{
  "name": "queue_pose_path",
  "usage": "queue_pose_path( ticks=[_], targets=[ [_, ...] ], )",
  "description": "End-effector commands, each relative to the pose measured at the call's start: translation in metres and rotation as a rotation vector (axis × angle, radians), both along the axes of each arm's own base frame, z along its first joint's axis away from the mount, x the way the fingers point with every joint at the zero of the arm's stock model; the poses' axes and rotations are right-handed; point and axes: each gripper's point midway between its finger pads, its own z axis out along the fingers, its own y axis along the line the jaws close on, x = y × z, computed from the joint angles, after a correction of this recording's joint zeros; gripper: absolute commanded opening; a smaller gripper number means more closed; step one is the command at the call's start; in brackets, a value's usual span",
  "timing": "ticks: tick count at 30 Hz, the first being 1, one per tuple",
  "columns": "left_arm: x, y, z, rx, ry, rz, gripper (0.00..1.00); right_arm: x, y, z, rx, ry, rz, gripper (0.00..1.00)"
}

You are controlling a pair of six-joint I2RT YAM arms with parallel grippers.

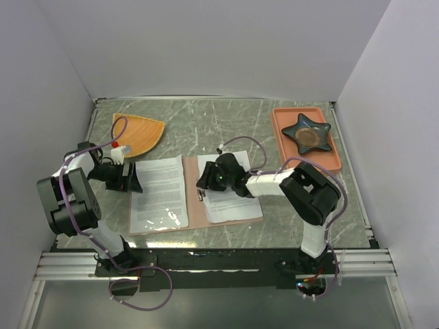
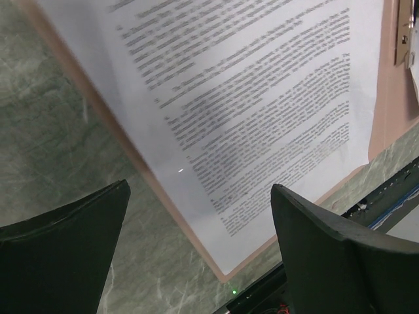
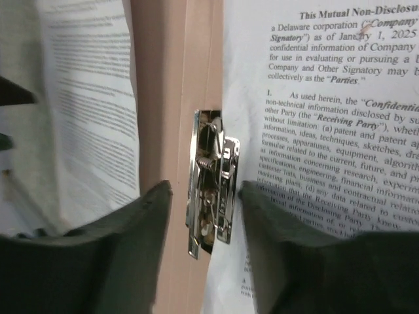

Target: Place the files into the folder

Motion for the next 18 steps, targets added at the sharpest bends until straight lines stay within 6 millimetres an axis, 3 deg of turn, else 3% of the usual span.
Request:
queue_pose_path(
  ticks=[1,2,3,4,6,7,10,11,13,15,16,17,18],
  targets=[
    [0.013,0.007,0.014,0.003,-0.051,0.000,0.96,-0.032,-0.065,-0.037,-0.451,0.039,-0.010,0.82],
    [0.018,0.009,0.021,0.002,-0.071,-0.002,0.96,-0.030,-0.058,-0.020,-0.440,-0.002,-0.003,0.99],
    [0.018,0.009,0.025,-0.006,-0.076,-0.001,0.96,-0.032,-0.060,-0.014,-0.472,-0.005,-0.001,1.00],
    [0.017,0.008,0.030,-0.011,-0.072,0.000,0.96,-0.018,-0.054,0.008,-0.474,-0.060,-0.023,0.99],
    [0.023,0.010,0.049,0.007,-0.123,-0.010,0.96,-0.018,-0.055,0.034,-0.506,-0.089,-0.024,0.99],
    [0.022,0.009,0.057,0.008,-0.126,-0.009,0.96,-0.009,-0.049,0.060,-0.498,-0.135,-0.042,0.99],
    [0.034,0.012,0.110,0.050,-0.273,0.002,0.96,0.001,-0.041,0.139,-0.431,-0.261,-0.141,1.00],
    [0.038,0.014,0.118,0.065,-0.304,0.018,0.96,-0.012,-0.018,0.146,-0.310,-0.202,-0.044,0.99],
    [0.044,0.016,0.119,0.070,-0.322,0.078,0.96,-0.002,0.003,0.146,-0.185,-0.233,0.120,0.99],
    [0.042,0.013,0.108,0.037,-0.281,0.078,0.96,-0.009,0.011,0.136,-0.039,-0.141,0.261,1.00],
    [0.040,0.010,0.100,0.007,-0.233,0.057,0.96,-0.004,0.017,0.141,-0.008,-0.182,0.252,0.99],
    [0.035,0.005,0.109,-0.044,-0.208,0.056,0.96,-0.008,0.016,0.133,-0.072,-0.181,0.247,0.99],
    [0.035,0.007,0.112,-0.056,-0.216,0.062,0.96,0.021,0.008,0.156,-0.230,-0.336,0.140,0.99]
  ],
)
